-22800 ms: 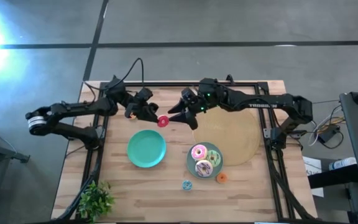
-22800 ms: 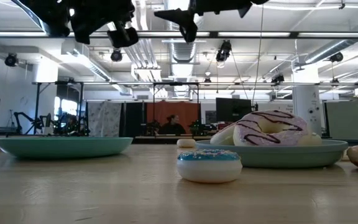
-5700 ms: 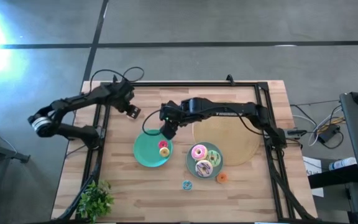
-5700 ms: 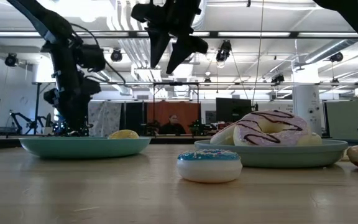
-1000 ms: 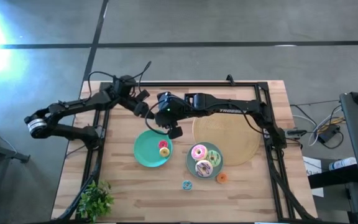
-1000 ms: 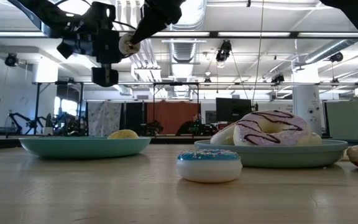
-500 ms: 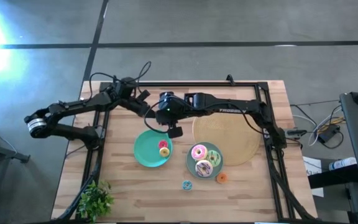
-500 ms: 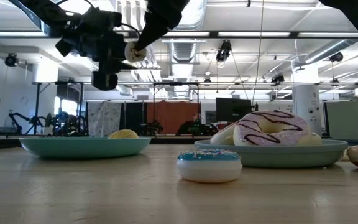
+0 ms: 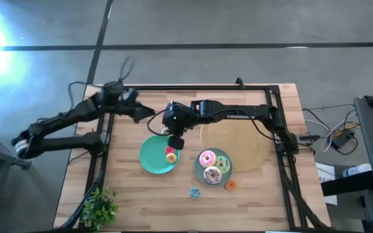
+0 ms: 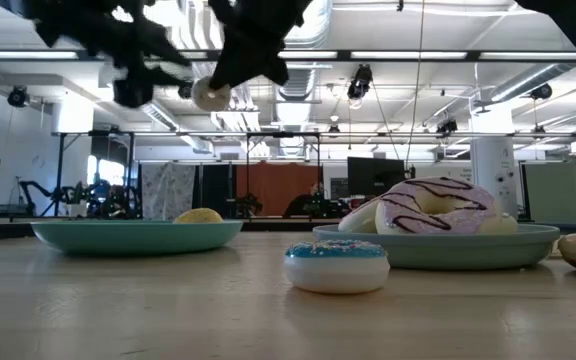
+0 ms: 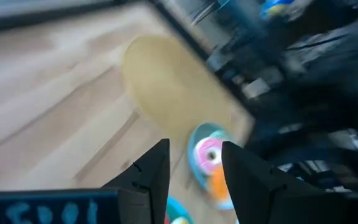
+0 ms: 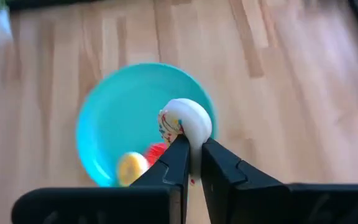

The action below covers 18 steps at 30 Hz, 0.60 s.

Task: Pick & Place donuts
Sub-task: Put the small white donut on the green plate

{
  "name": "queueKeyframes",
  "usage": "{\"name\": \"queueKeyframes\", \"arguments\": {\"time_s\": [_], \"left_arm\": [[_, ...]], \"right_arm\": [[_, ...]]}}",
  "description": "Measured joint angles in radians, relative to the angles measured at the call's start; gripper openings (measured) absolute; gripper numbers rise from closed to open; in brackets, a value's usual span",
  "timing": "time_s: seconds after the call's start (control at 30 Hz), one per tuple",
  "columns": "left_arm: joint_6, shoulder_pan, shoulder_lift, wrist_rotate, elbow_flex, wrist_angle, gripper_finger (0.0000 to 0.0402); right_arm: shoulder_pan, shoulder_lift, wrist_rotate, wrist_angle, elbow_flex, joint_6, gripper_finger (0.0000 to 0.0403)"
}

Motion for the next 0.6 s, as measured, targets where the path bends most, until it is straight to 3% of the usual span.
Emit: {"name": "queueKeyframes", "arguments": {"time_s": [0.27, 0.6], "left_arm": [[-0.044, -0.041, -0.263, -0.011, -0.006, -0.001, 0.0119], [-0.097, -0.052, -0.409, 0.037, -0.006, -0.004, 0.0120]], "right_arm": [[-0.002, 0.000, -0.097, 0.273, -0.195, 0.450, 0.0023], [0.006, 0.020, -0.096, 0.540, -0.353, 0.802, 0.0023]]}}
